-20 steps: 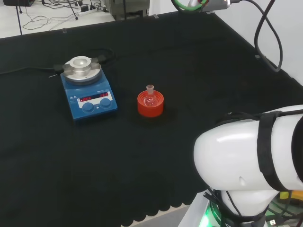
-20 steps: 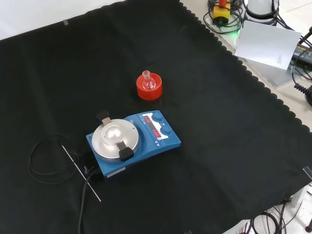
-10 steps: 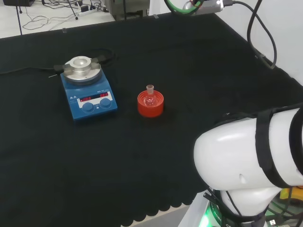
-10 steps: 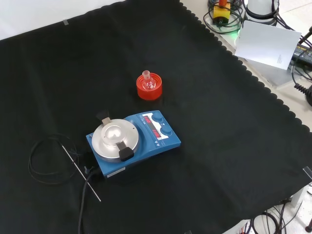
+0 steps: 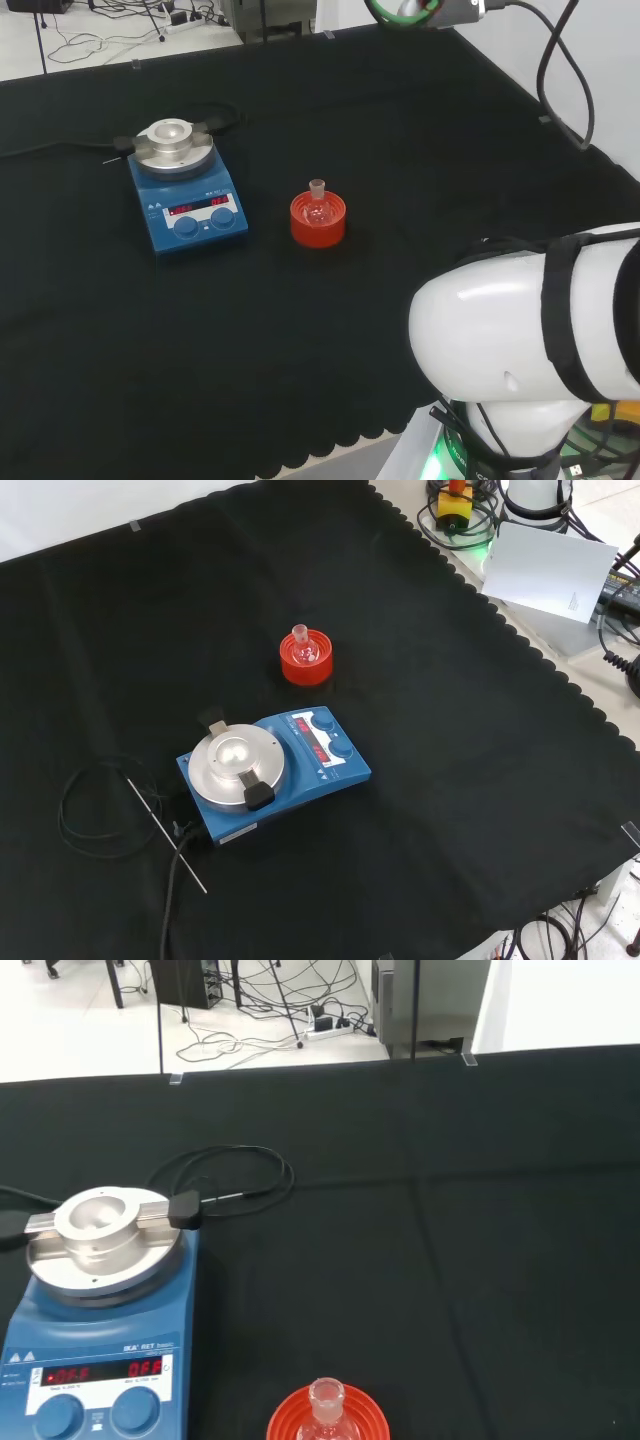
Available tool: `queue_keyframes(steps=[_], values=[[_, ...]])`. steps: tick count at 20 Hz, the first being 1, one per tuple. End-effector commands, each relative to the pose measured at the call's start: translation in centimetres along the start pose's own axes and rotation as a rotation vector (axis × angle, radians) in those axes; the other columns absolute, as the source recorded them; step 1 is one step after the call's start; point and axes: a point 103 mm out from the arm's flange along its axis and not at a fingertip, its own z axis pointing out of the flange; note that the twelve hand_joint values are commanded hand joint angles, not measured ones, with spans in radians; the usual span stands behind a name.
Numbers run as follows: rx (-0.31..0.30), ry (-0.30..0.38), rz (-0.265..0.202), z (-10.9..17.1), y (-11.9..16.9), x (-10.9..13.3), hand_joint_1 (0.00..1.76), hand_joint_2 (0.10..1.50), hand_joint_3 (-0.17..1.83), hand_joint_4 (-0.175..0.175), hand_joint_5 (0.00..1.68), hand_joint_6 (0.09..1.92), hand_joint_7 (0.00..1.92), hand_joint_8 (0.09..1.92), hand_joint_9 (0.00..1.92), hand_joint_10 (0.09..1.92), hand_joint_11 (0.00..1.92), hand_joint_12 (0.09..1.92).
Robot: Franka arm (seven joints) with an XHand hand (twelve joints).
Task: Pick up the round-bottom flask.
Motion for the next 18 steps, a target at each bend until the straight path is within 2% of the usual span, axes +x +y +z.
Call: queue_keyframes(steps=[1, 9, 12, 18], values=[[0.046, 0.033, 0.047, 4.9, 1.7, -2.6, 0.08, 1.29, 0.30, -0.009, 0.29, 0.32, 0.00, 0.53, 0.12, 0.69, 0.00, 1.31], [0.116, 0.083, 0.035, 12.8, 3.9, -4.0, 0.16, 1.26, 0.26, -0.012, 0.32, 0.28, 0.02, 0.54, 0.14, 0.69, 0.00, 1.34], [0.144, 0.113, 0.033, 15.7, 4.5, -4.5, 0.25, 1.22, 0.24, -0.013, 0.33, 0.27, 0.02, 0.54, 0.15, 0.69, 0.00, 1.35], [0.164, 0.140, -0.006, 20.5, 4.6, -4.4, 0.43, 1.10, 0.23, -0.014, 0.37, 0.18, 0.05, 0.56, 0.19, 0.69, 0.00, 1.37]])
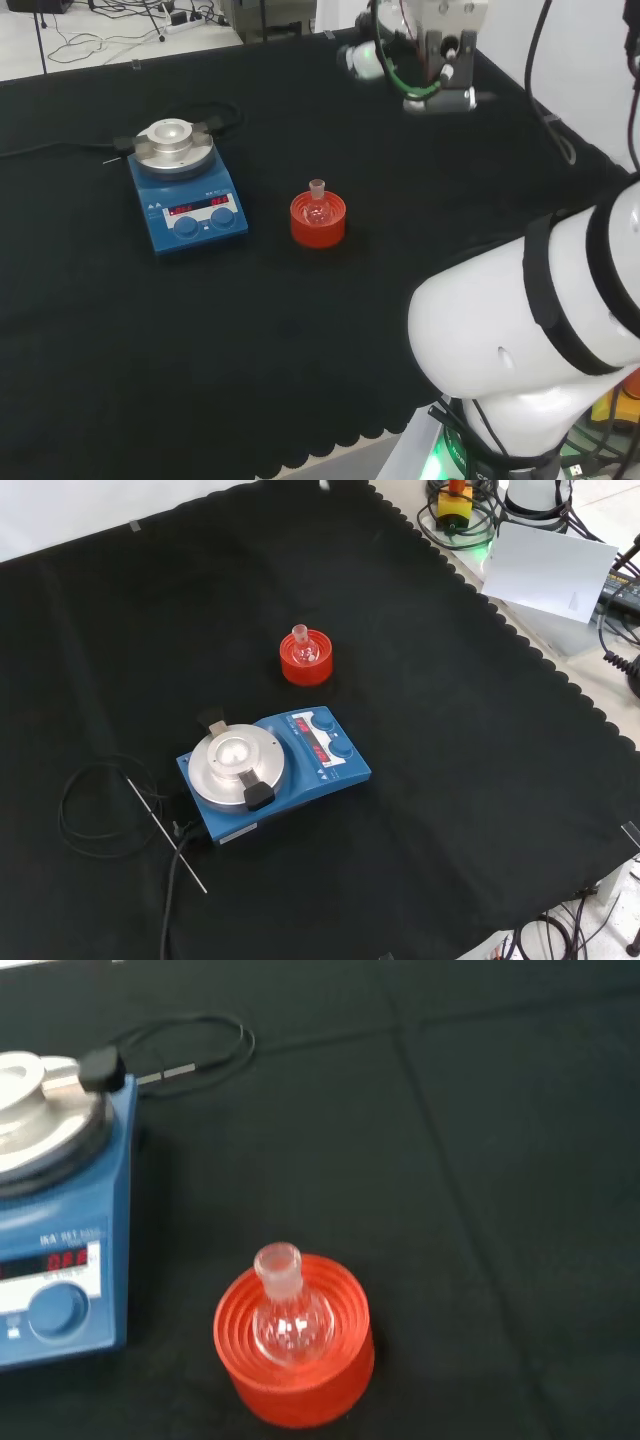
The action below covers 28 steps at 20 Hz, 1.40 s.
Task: Pick up the round-bottom flask.
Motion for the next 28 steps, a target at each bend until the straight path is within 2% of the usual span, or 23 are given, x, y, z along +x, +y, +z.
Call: queue_keyframes(steps=[1, 11, 16, 18, 22, 24, 28], values=[[0.037, 0.045, -0.041, 6.9, 1.1, -0.8, 0.45, 1.08, 0.23, -0.014, 0.38, 0.17, 0.05, 0.56, 0.20, 0.69, 0.00, 1.38], [0.089, 0.076, -0.087, 12.5, 3.0, 1.3, 0.59, 1.00, 0.24, -0.017, 0.46, 0.16, 0.12, 0.60, 0.28, 0.71, 0.02, 1.42], [0.107, 0.102, -0.075, 14.7, 3.7, 1.2, 0.69, 0.93, 0.30, -0.018, 0.49, 0.15, 0.14, 0.61, 0.30, 0.69, 0.03, 1.41], [0.090, 0.121, -0.069, 15.2, 4.0, 1.1, 0.75, 0.87, 0.36, -0.020, 0.51, 0.15, 0.14, 0.61, 0.30, 0.69, 0.03, 1.41], [0.086, 0.127, -0.074, 16.0, 4.9, 1.2, 0.91, 0.76, 0.54, -0.035, 0.63, 0.26, 0.15, 0.62, 0.31, 0.69, 0.05, 1.40], [0.089, 0.128, -0.080, 16.4, 5.3, 1.2, 0.94, 0.71, 0.63, -0.037, 0.62, 0.35, 0.15, 0.63, 0.32, 0.69, 0.05, 1.41], [0.091, 0.135, -0.083, 17.4, 6.2, 1.3, 0.94, 0.67, 0.71, -0.041, 0.62, 0.45, 0.17, 0.64, 0.33, 0.69, 0.05, 1.41]])
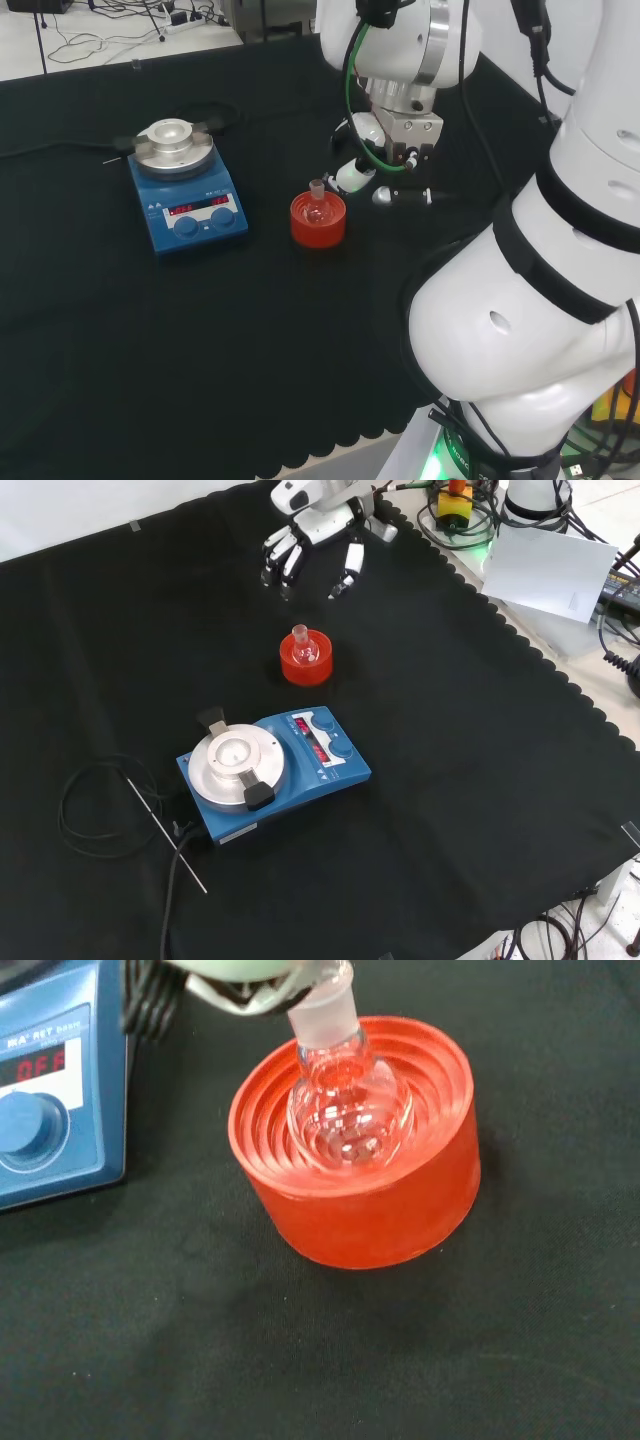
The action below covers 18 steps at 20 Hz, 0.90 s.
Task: Pick up the round-bottom flask.
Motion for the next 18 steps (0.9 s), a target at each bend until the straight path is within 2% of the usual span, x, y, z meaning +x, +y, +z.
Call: queue_keyframes(steps=[1, 9, 18], values=[[0.004, 0.019, -0.004, 1.5, 2.0, -0.2, 0.94, 0.66, 0.71, -0.041, 0.62, 0.47, 0.17, 0.64, 0.33, 0.69, 0.06, 1.41], [0.020, 0.024, -0.005, 2.8, 3.7, -0.1, 0.94, 0.64, 0.73, -0.043, 0.59, 0.56, 0.17, 0.64, 0.33, 0.70, 0.06, 1.41], [0.024, 0.041, -0.003, 4.2, 5.5, 0.6, 0.93, 0.63, 0.72, -0.044, 0.57, 0.57, 0.16, 0.65, 0.33, 0.70, 0.06, 1.41]])
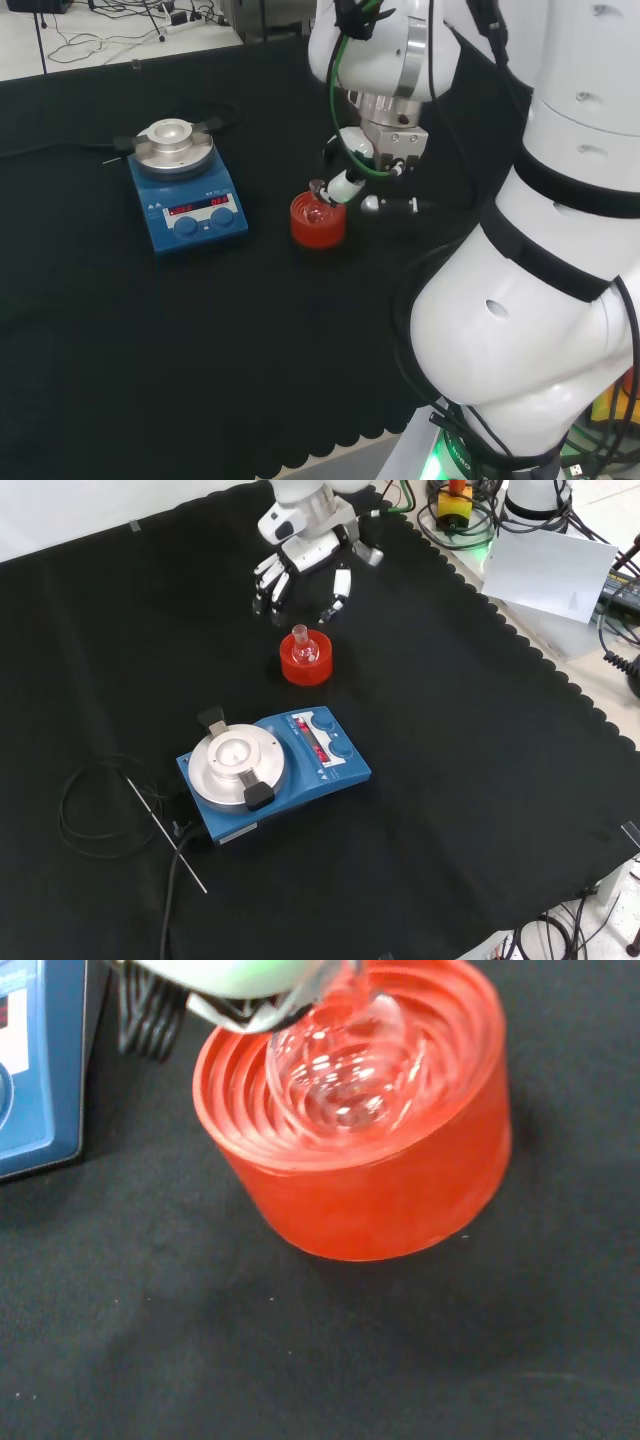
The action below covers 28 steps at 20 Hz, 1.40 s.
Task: Pick up the round-bottom flask.
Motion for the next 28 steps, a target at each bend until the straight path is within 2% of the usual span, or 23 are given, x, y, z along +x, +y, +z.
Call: queue_keyframes(steps=[1, 18, 28], values=[[-0.011, 0.027, -0.011, 1.1, 2.1, 0.8, 0.93, 0.63, 0.72, -0.045, 0.57, 0.57, 0.16, 0.65, 0.33, 0.70, 0.06, 1.41], [-0.013, 0.018, -0.001, 1.5, 2.3, -0.2, 0.92, 0.64, 0.71, -0.051, 0.59, 0.59, 0.16, 0.65, 0.33, 0.70, 0.07, 1.41], [0.000, 0.010, -0.007, 2.2, 2.6, -0.7, 0.91, 0.64, 0.71, -0.069, 0.77, 0.68, 0.17, 0.65, 0.33, 0.70, 0.08, 1.41]])
